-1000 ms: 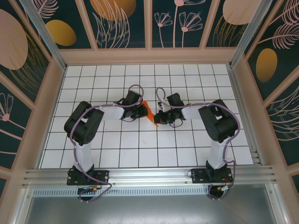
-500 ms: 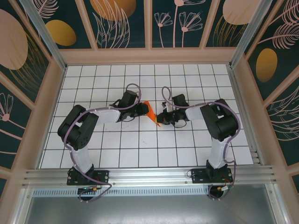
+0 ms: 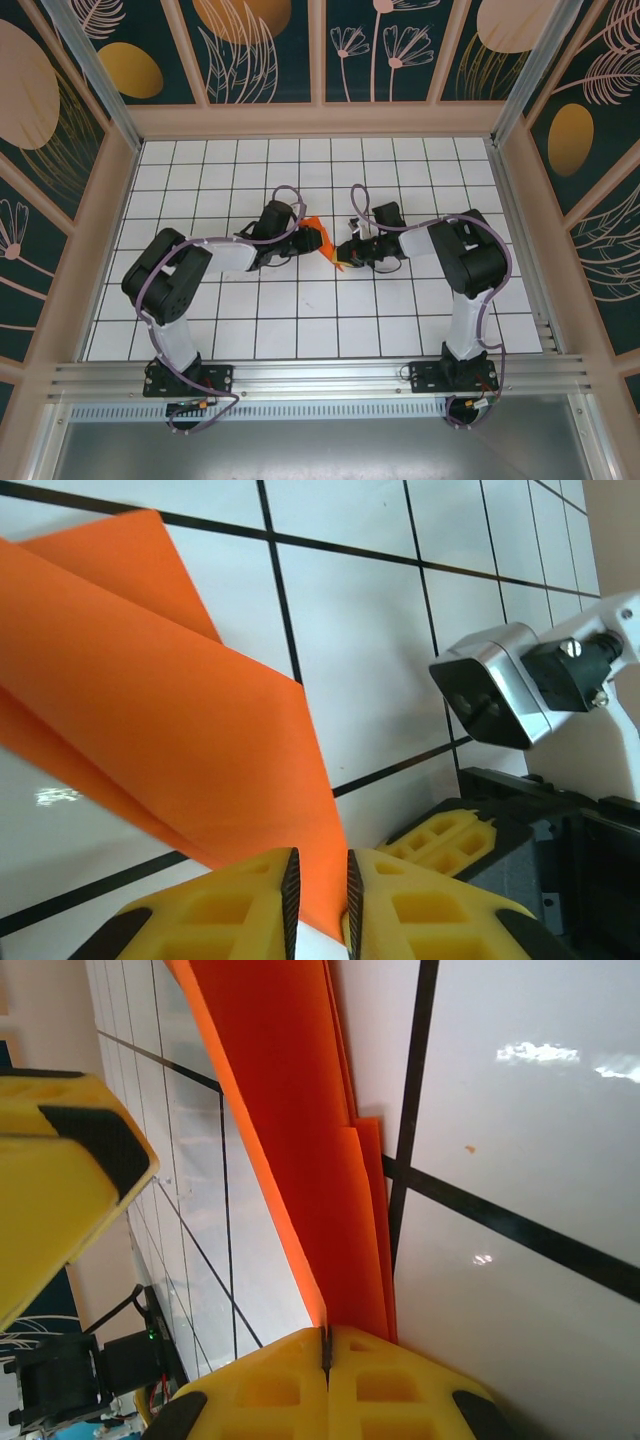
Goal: Fold a paper plane with a square sheet of paper (pick it up from the middle)
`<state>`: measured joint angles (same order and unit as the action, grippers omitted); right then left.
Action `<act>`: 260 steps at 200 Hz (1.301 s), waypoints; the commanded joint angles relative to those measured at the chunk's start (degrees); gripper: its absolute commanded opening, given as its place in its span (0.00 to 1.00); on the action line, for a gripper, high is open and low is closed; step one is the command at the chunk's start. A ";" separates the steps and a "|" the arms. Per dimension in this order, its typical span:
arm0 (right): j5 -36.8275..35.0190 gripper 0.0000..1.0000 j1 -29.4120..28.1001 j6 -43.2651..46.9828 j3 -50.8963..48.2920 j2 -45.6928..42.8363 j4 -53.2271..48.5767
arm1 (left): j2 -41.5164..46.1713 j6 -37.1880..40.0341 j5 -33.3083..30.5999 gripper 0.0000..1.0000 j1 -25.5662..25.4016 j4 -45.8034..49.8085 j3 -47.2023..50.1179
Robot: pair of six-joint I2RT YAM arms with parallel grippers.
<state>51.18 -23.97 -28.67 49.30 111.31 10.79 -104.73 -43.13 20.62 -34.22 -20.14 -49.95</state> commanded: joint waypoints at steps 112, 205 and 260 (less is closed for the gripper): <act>-2.54 0.00 0.30 0.67 0.18 3.49 -4.10 | -6.84 -1.43 -1.27 0.16 -0.65 2.65 -4.40; -1.58 0.05 0.22 0.55 1.65 -0.30 -4.80 | -10.72 -1.22 -7.24 0.14 -0.55 13.09 -8.55; -2.56 0.20 0.79 -1.98 1.21 -6.20 -3.93 | -12.30 -0.54 -9.48 0.15 -0.66 16.98 -10.06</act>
<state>50.39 -23.66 -29.30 50.54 109.36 7.86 -112.92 -44.18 17.37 -35.18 -8.03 -59.86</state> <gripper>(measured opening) 0.183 0.146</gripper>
